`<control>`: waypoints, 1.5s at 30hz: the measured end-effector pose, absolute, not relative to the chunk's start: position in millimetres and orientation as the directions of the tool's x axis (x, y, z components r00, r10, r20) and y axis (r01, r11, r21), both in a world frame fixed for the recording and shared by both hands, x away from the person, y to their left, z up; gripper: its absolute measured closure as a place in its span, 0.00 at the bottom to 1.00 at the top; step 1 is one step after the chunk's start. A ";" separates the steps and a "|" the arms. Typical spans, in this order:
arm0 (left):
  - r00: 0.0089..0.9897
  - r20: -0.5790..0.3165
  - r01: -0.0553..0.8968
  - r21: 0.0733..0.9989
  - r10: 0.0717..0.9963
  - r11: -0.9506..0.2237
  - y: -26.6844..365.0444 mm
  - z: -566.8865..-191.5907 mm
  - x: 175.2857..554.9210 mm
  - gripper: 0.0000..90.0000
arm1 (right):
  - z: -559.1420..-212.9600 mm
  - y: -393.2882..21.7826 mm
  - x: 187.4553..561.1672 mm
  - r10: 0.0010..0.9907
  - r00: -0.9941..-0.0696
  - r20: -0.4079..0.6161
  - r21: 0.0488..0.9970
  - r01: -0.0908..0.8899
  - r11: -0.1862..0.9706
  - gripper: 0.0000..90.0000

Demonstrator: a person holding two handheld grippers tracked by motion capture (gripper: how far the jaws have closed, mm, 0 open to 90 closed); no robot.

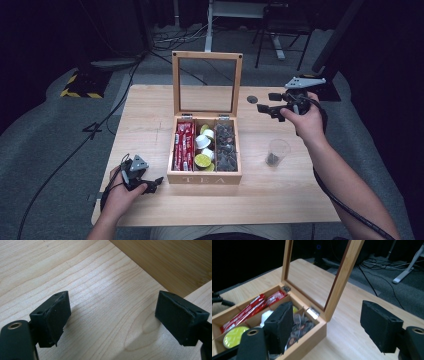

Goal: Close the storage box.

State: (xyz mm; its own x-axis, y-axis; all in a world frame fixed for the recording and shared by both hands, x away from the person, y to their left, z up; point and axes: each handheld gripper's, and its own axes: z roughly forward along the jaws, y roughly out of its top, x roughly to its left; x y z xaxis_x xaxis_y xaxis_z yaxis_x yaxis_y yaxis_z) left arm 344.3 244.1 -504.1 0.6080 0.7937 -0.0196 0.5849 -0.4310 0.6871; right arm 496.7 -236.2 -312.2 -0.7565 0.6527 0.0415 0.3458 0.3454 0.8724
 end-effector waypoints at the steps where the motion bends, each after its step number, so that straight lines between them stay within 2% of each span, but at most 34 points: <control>1: 0.606 -0.024 0.588 0.687 0.795 -0.427 243.9 -504.2 344.1 0.15 | -311.1 -233.9 500.8 0.654 -0.755 0.045 0.875 0.346 0.340 0.30; 13: 0.608 -0.019 0.585 0.687 0.794 -0.431 244.1 -504.1 344.2 0.15 | -296.9 -208.2 546.8 0.661 -0.750 0.034 0.883 0.331 0.331 0.31; 35: 0.606 -0.024 0.589 0.686 0.795 -0.427 243.9 -504.1 344.0 0.15 | -290.5 -173.4 621.4 0.718 -0.694 0.056 0.883 0.369 0.289 0.38; 45: 0.604 -0.025 0.589 0.688 0.797 -0.424 243.7 -504.2 343.9 0.15 | -286.9 -165.6 632.2 0.713 -0.697 0.073 0.895 0.362 0.262 0.50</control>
